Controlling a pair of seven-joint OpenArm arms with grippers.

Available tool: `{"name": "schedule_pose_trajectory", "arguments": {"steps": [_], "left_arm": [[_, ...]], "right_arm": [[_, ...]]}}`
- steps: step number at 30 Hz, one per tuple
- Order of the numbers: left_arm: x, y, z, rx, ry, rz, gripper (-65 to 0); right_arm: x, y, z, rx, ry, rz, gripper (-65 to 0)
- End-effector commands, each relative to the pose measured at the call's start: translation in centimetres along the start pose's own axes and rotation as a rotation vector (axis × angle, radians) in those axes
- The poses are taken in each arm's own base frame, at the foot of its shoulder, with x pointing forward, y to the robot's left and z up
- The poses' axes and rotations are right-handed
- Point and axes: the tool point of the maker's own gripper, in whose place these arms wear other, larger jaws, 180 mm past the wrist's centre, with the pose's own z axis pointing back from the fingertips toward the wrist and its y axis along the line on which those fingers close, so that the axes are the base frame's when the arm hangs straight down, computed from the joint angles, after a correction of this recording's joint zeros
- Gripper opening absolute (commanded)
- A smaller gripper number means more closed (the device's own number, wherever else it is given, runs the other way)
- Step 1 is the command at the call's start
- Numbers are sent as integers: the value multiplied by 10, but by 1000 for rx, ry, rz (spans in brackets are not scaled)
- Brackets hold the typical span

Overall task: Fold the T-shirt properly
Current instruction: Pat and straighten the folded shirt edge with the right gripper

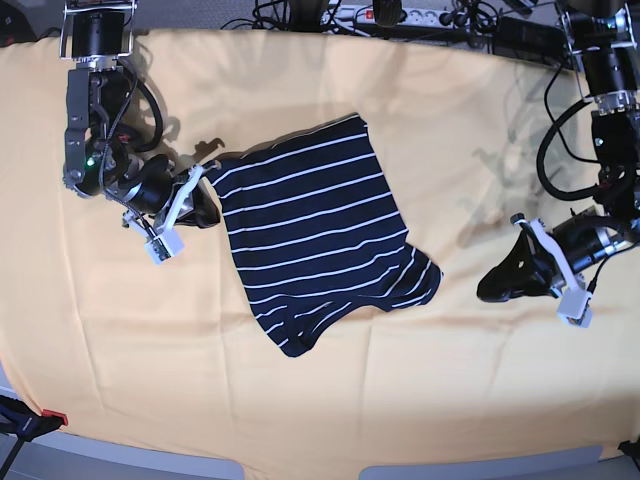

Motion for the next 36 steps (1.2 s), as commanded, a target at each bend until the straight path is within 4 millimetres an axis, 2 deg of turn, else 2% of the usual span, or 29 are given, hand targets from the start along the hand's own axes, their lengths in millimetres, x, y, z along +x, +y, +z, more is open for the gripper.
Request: {"name": "schedule_pose_trajectory", "arguments": {"steps": [1,7,14,18,20,22,25,29,32,36], "left_arm": [[17,-1,6,-6,-50,-23,-650],[3,-5,6,-18,-22,-15,-650],[2,-10,7,-50,-17,6,-650],[-4,-15,7,-70,-7,22,-650],[-6,-16,7,-75,-6,30,-650],[-9,-16,7,-76,-1,35,-650],[-13,-19,8,-85,2,48,-650],[-23,-26,9,-118,30,67,-650],[-26,-29,10,-131,29,67,-650],[-23,-30,10,-137,21,68,-650]], "right_arm": [[1,6,3,26,-9,12,-650],[-30,48,10,124,-8,-80,-650],[-54,102,46,138,32,5,-650],[-65,114,65,65,85,36,-650],[-64,117,71,42,84,49,-650],[-50,114,75,5,27,68,-650],[-12,107,84,-38,-86,133,-650],[18,76,85,-141,-142,178,-650],[26,57,74,-159,-164,170,-650],[13,30,48,-124,-117,143,-650]]}}
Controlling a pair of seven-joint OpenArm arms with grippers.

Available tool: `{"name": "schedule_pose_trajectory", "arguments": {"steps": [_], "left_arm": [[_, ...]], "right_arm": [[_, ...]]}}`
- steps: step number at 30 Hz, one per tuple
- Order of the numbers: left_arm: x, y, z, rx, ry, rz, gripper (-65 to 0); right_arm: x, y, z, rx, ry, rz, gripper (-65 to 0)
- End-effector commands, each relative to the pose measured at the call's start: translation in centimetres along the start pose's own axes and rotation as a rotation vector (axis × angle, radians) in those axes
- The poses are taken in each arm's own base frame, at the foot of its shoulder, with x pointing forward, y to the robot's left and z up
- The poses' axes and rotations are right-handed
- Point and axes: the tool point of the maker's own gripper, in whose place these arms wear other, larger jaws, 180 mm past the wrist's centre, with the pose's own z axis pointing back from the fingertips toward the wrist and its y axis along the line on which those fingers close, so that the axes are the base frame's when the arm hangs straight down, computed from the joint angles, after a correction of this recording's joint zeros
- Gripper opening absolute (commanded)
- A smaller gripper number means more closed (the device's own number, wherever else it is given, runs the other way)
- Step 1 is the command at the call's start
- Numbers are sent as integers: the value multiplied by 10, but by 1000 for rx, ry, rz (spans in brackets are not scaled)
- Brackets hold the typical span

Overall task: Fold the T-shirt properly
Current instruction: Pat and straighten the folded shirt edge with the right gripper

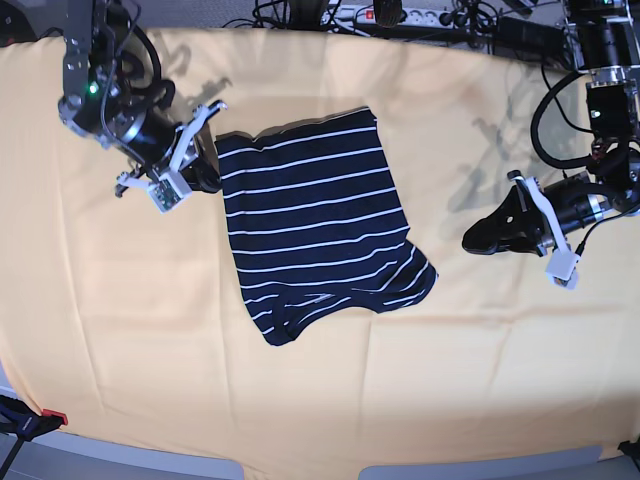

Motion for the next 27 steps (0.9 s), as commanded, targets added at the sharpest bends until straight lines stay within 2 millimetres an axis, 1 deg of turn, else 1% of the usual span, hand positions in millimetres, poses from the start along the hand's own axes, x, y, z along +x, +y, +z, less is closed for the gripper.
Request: {"name": "schedule_pose_trajectory", "arguments": {"steps": [1,3,5,9,14,15,19,23,27], "left_arm": [[16,-2,5,-8,-36,-38,-650],[15,-2,5,-5,-34,-39,-650],[15,-2,5,-5,-34,-39,-650],[16,-2,5,-6,-35,-39,-650],[15,-2,5,-6,-35,-39,-650],[15,-2,4,-6,-35,-39,-650],[15,-2,4,-6,-35,-39,-650],[16,-3,4,-9,-37,-37,-650],[16,-3,4,-9,-37,-37,-650]], "right_arm": [[8,-5,-2,21,-33,2,-650],[2,-3,-12,94,-28,-48,-650],[0,1,-17,146,-32,-126,-650],[-1,14,-15,225,-25,-199,-650],[8,25,-11,298,-63,-259,-650],[7,29,-11,314,-54,-267,-650],[-7,31,-10,303,-6,-263,-650],[-23,28,-12,264,52,-235,-650],[-30,32,-17,287,54,-281,-650]]}}
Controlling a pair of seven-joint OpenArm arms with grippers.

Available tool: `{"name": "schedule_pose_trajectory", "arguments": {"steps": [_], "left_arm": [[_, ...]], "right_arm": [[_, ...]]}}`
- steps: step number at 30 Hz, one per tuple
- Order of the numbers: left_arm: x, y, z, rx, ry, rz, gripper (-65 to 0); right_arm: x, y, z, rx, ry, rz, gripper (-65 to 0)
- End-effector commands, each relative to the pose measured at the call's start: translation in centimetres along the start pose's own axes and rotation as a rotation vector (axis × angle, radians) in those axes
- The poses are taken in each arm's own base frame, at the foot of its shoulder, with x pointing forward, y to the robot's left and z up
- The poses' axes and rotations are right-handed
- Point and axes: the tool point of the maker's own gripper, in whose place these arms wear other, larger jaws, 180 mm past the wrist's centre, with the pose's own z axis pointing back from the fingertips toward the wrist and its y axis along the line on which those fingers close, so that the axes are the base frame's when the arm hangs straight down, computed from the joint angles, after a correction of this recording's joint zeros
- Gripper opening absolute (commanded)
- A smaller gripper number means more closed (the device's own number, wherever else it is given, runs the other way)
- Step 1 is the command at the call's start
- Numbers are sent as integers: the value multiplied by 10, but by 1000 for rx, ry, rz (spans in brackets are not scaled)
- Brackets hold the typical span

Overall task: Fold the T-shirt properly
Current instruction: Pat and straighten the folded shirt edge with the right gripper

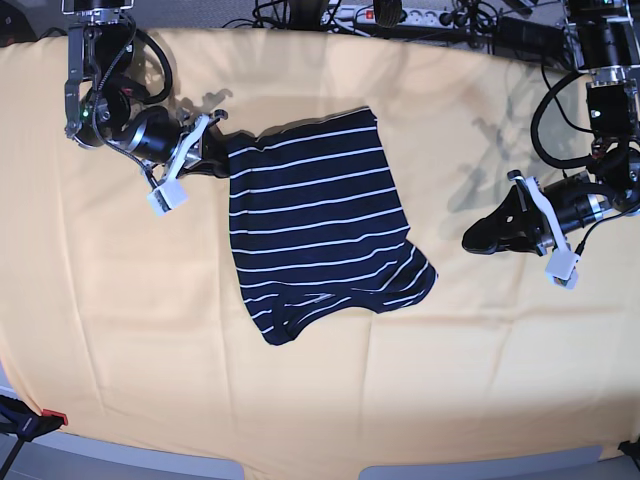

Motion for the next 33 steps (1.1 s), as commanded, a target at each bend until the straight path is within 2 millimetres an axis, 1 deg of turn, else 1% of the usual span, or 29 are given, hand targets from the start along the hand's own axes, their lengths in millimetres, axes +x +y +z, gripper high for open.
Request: {"name": "schedule_pose_trajectory", "arguments": {"steps": [1,5,7,9,12,15,17,20,22,23,25,27,29,31,33], "left_arm": [[18,-3,5,-10,-44,-38,-650],[18,-3,5,-10,-44,-38,-650],[18,-3,5,-10,-44,-38,-650],[17,-2,5,-10,-40,-38,-650],[16,-3,5,-10,-36,-37,-650],[16,-3,5,-10,-37,-37,-650],[16,-3,5,-11,-37,-37,-650],[17,-3,5,-13,-39,-36,-650],[17,-3,5,-12,-38,-36,-650],[17,-3,5,-13,-38,-36,-650],[17,-3,5,-13,-39,-36,-650],[17,-3,5,-13,-39,-36,-650],[17,-3,5,-13,-39,-36,-650],[16,-3,5,-13,-36,-36,-650],[15,-4,5,-17,-30,-34,-650]], "right_arm": [[0,3,-2,15,11,10,-650],[-18,25,-14,88,81,15,-650],[-24,35,-17,119,99,9,-650],[-34,39,-16,126,137,8,-650],[-50,45,-10,130,178,2,-650],[-58,55,-1,133,193,18,-650],[-62,57,7,113,217,64,-650],[-67,54,21,40,276,181,-650],[-61,50,29,-27,294,273,-650],[-53,47,33,-77,282,295,-650],[-30,45,38,-143,216,318,-650],[-4,57,39,-132,108,337,-650],[17,74,39,-74,1,339,-650],[27,89,38,-4,-68,370,-650],[32,96,37,24,-97,380,-650]]}}
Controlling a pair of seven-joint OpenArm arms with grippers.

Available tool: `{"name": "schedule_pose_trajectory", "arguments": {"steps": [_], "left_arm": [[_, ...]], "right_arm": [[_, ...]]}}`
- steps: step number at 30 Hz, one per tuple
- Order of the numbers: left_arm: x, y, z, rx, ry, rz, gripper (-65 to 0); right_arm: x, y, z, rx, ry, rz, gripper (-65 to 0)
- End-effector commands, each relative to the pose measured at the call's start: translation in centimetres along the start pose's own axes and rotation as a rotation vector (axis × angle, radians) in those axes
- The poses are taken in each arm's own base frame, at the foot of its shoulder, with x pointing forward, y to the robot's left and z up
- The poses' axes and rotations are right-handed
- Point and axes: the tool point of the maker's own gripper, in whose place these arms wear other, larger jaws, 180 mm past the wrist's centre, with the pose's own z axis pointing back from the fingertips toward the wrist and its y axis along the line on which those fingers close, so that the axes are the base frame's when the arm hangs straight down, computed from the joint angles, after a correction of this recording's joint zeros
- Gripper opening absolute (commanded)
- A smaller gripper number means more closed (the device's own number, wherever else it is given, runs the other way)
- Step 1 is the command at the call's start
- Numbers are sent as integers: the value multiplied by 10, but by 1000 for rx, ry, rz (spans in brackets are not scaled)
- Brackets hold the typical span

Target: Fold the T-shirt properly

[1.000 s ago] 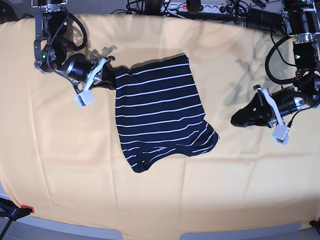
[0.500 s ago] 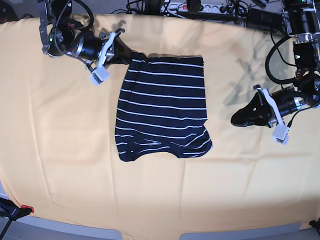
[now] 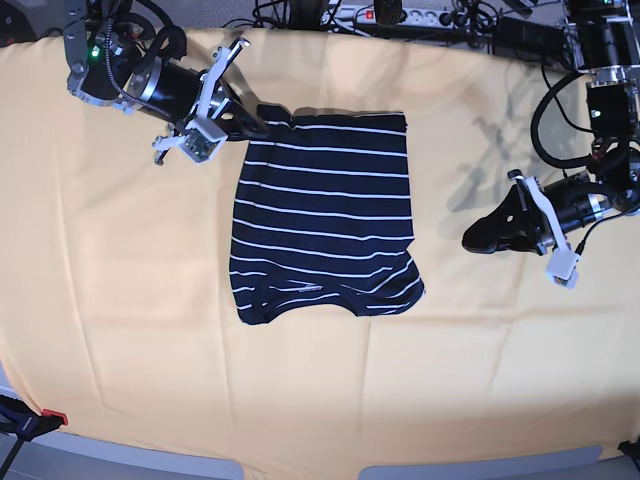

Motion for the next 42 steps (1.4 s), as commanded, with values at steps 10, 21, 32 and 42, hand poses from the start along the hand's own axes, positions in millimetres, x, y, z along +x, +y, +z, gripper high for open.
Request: {"name": "schedule_pose_trajectory", "arguments": {"steps": [10,21,32,42], "left_arm": [[19,-6,5,-27,-50,-31,-650],[17,-5,5,-22,-44,-33,-650],[5,-9,5,-35,-31,0,-650],[5,-9,6,-37,-30,-10,-650]], "right_arm": [[-2,-5,-26,2,-54,-111,-650],[-85,-56,7,-295,345,-63,-650],[38,-2,-4,-59,-144,54,-650],[-21,10,-71,28,102,72,-650]]}}
